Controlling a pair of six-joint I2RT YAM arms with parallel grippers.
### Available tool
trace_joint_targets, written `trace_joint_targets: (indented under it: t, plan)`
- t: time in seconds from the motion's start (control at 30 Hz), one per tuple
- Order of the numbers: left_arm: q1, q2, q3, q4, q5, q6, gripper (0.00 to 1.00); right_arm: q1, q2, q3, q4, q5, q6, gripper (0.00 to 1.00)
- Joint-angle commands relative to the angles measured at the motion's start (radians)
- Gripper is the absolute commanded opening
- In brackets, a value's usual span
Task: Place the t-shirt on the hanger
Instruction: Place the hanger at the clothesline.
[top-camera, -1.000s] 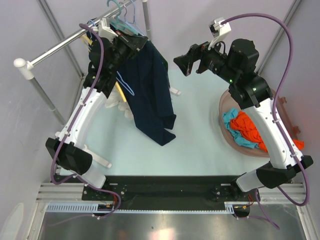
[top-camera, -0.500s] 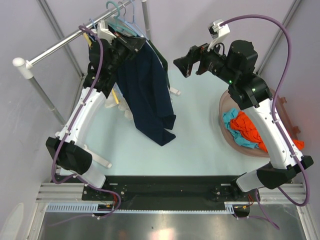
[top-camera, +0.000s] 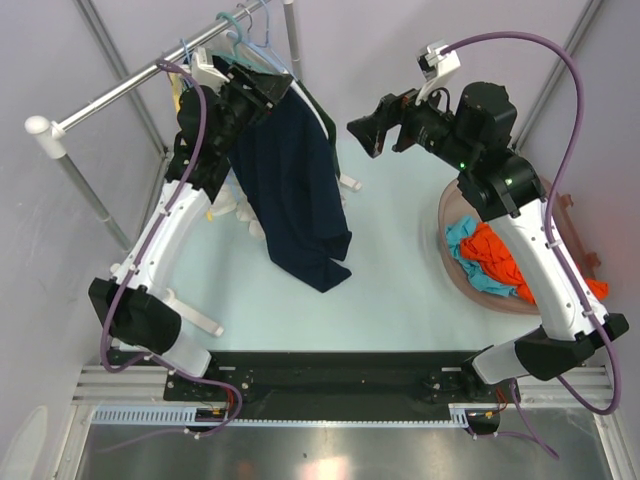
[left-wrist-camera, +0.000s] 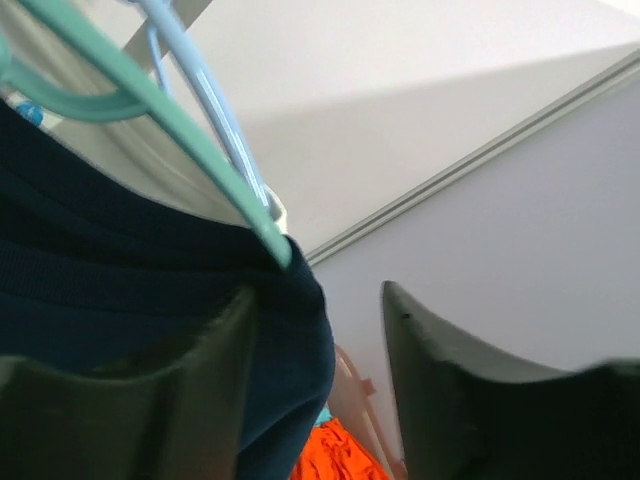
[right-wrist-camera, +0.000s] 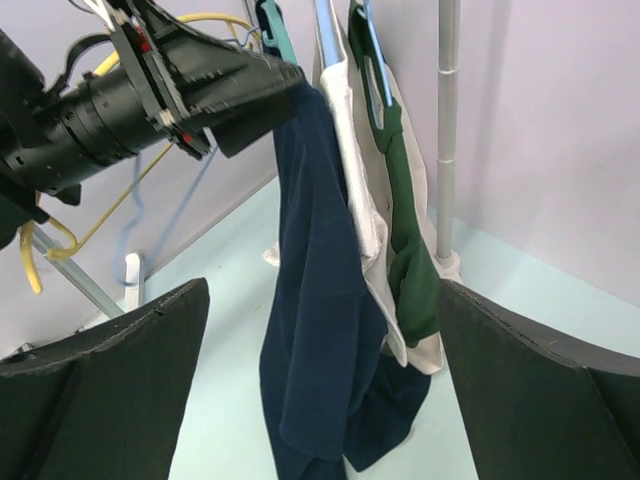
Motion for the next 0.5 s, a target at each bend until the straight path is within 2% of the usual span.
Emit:
trace_joint_targets:
  t: [0.0,0.13,0.3,0.47]
  plan:
    - [0.008,-0.074,0.004,0.100,0.034,0.063,0.63,-0.004,-0.044,-0.008,0.027,-0.012,0.001,1.00]
    - [0.002,-0.119,-0.030,0.134,0.040,0.117,0.78,-0.004,-0.052,-0.013,0.027,-0.011,0.000,1.00]
    - [-0.024,-0.208,-0.112,0.178,0.037,0.241,0.84,-0.004,-0.070,-0.025,0.013,-0.005,-0.011,0.99]
    - [-0.064,-0.320,-0.178,0.143,0.004,0.427,0.93,-0.004,-0.110,-0.064,0.004,0.018,-0.029,1.00]
